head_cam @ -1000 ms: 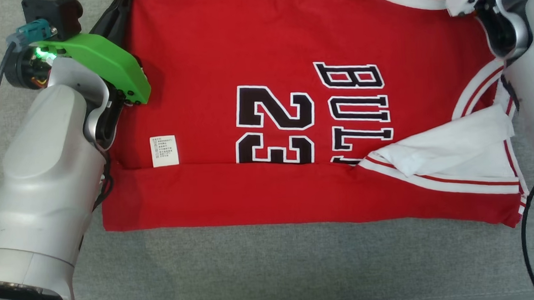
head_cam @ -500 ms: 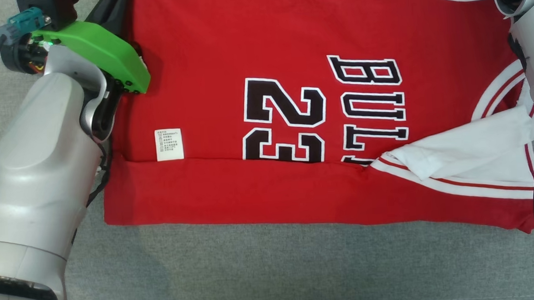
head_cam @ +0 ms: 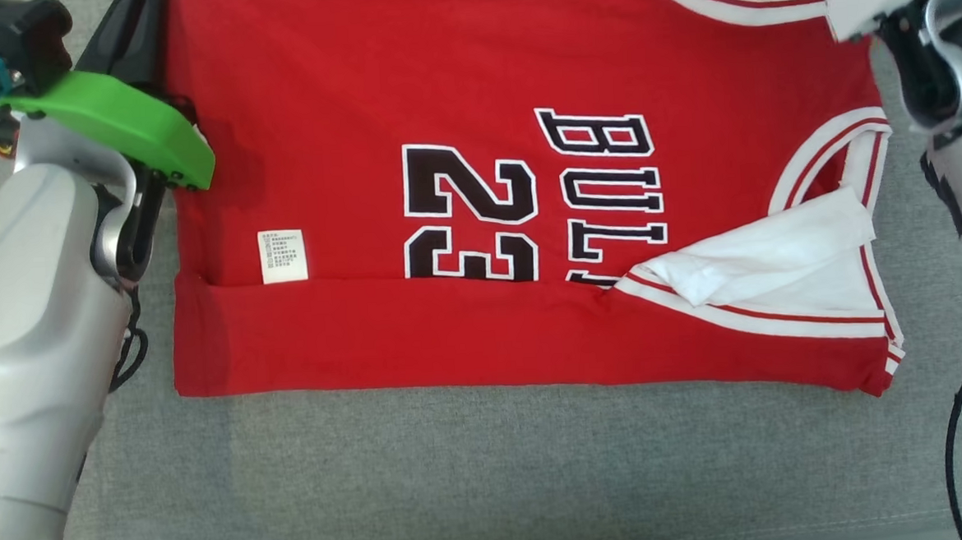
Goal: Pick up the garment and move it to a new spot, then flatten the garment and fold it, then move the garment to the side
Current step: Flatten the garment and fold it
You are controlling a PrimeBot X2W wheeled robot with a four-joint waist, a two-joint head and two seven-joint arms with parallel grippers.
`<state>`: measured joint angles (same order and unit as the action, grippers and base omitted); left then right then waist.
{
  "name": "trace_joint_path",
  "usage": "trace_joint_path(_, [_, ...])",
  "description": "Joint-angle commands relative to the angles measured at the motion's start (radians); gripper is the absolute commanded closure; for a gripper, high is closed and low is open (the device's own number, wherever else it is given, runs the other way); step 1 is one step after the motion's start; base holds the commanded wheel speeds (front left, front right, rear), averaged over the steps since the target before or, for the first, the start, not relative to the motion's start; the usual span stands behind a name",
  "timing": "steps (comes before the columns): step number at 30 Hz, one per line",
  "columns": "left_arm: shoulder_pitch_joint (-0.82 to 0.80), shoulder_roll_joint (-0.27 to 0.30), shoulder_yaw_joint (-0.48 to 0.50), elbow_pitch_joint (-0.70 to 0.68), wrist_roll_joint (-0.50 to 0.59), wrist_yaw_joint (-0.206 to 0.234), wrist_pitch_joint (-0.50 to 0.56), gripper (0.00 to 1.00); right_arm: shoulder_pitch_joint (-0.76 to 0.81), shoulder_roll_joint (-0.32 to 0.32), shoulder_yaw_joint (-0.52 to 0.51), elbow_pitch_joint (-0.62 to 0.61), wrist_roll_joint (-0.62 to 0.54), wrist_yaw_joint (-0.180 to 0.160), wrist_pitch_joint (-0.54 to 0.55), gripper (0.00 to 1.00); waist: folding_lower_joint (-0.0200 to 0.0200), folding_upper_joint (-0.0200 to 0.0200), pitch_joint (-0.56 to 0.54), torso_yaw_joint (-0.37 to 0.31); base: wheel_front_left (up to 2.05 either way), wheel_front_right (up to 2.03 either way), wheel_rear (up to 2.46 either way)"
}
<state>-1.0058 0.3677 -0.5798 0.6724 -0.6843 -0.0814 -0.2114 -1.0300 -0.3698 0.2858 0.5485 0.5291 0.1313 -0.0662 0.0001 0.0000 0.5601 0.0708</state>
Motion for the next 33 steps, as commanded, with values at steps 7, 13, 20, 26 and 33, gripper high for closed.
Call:
trace_joint_path(7, [0.232, 0.089, 0.019, -0.198, -0.032, 0.087, 0.022, 1.0, 0.337, 0.001, -0.04, -0.269, 0.011, -0.001, -0.03, 1.0, -0.0001, 0.0, -0.094, -0.06, 0.0, 0.0, 0.0])
trace_joint_path(13, [0.43, 0.125, 0.043, -0.341, -0.095, 0.162, 0.058, 1.0, 0.617, 0.058, -0.113, -0.428, 0.016, -0.001, -0.024, 1.0, -0.0001, 0.0, -0.12, -0.068, 0.0, 0.0, 0.0])
trace_joint_path(20, [0.592, 0.143, 0.06, -0.424, -0.149, 0.222, 0.068, 1.0, 0.85, 0.151, -0.198, -0.497, 0.016, -0.001, -0.034, 1.0, -0.0001, 0.0, -0.149, -0.073, 0.0, 0.0, 0.0])
trace_joint_path(26, [0.691, 0.146, 0.07, -0.459, -0.187, 0.257, 0.082, 0.72, 0.937, 0.188, -0.214, -0.516, 0.002, -0.001, -0.034, 0.51, -0.0001, 0.0, -0.171, -0.083, 0.0, 0.0, 0.0])
trace_joint_path(33, [0.765, 0.123, 0.099, -0.5, -0.156, 0.318, -0.012, 0.0, 0.97, 0.191, -0.207, -0.564, -0.061, -0.001, -0.092, 0.0, -0.0001, 0.0, -0.213, -0.083, 0.0, 0.0, 0.0])
